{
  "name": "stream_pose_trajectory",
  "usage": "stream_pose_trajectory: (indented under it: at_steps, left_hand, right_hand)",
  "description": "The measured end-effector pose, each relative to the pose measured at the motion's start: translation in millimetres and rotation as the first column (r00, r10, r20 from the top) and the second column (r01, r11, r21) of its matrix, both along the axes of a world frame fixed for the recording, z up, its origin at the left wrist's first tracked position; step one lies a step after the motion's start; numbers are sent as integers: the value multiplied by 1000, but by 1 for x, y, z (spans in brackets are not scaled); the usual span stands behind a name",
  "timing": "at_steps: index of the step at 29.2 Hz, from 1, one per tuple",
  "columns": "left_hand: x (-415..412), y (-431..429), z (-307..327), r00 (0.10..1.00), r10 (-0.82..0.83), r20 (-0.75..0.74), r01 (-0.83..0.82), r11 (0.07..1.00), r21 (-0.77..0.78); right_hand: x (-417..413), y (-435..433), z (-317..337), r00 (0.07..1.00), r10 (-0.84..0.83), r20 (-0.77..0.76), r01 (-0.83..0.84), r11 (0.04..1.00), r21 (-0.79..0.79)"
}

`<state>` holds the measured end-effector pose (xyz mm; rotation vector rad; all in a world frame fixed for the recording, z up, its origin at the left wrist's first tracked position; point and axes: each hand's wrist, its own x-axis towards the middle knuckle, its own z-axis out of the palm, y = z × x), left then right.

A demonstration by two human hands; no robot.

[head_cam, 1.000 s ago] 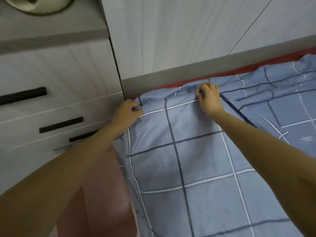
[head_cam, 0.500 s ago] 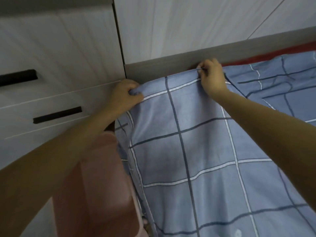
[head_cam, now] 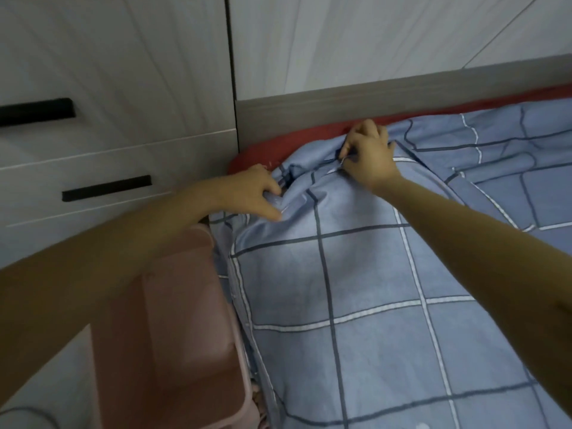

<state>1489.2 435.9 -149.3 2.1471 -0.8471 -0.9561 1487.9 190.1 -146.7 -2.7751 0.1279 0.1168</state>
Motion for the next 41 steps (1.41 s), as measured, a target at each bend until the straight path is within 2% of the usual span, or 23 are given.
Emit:
stream_pose_trajectory:
  at_steps: [2,4,5,7,9,11,14,16,19,21,22,23,25,27,30,33,36,39,41]
  left_hand:
    - [-17,-5,-5,959,-145,245,102,979,179]
    - [-39,-7,-14,860,-231,456,157,968,195]
    - [-47,-6,-20,804,-236,546,173,971,164]
    - [-55,-4,-24,754,-240,612,181,971,158]
    - [-56,-4,-27,779,-213,590,167,977,133]
    - [-60,-5,-24,831,-135,540,105,991,85]
    - [-61,-9,-19,894,93,438,-66,995,-76]
    - [-60,-10,-9,900,275,338,-212,954,-211]
    - [-51,-11,6,867,497,41,-449,813,-370]
    - [-36,-12,15,784,595,-175,-616,712,-339]
    - [-27,-12,17,738,625,-256,-675,694,-250]
    - [-19,-11,19,735,631,-248,-669,735,-111]
    - [-9,-7,23,837,525,-155,-510,850,128]
    - [-4,-1,26,893,439,-98,-428,896,117]
    - [3,9,29,888,458,35,-458,889,-23]
    - [3,13,31,780,592,203,-570,806,-162]
    - [-6,15,28,680,650,339,-627,756,-191]
    - [-13,19,24,546,738,397,-699,662,-269]
    - [-13,23,20,417,838,353,-791,526,-313]
  right_hand:
    - [-24,-6,-8,983,96,158,-87,994,-64]
    - [-51,-12,-13,952,194,238,-166,977,-135]
    - [-64,-16,-15,940,256,226,-218,959,-180]
    - [-84,-24,-15,913,378,151,-334,908,-252]
    - [-95,-29,-11,891,449,67,-423,875,-237]
    - [-95,-30,-8,895,445,10,-438,885,-157]
    - [-88,-26,-7,938,345,-12,-346,937,-55]
    - [-81,-20,-5,949,315,-12,-316,948,-36]
    - [-71,-13,3,961,273,-43,-276,958,-76]
    - [-66,-12,6,965,248,-81,-255,962,-97]
    - [-64,-12,7,965,250,-77,-256,963,-85]
    - [-63,-12,7,965,254,-63,-258,964,-69]
    - [-62,-11,6,969,247,-27,-248,967,-54]
    - [-62,-9,6,972,233,35,-233,972,10]
    - [-62,-5,7,972,203,116,-221,961,167]
    - [-60,-3,8,985,145,95,-159,974,159]
    - [-57,-1,9,996,43,79,-58,977,206]
    - [-56,2,11,998,-28,48,14,963,270]
    - [-55,4,13,998,-45,42,32,960,278]
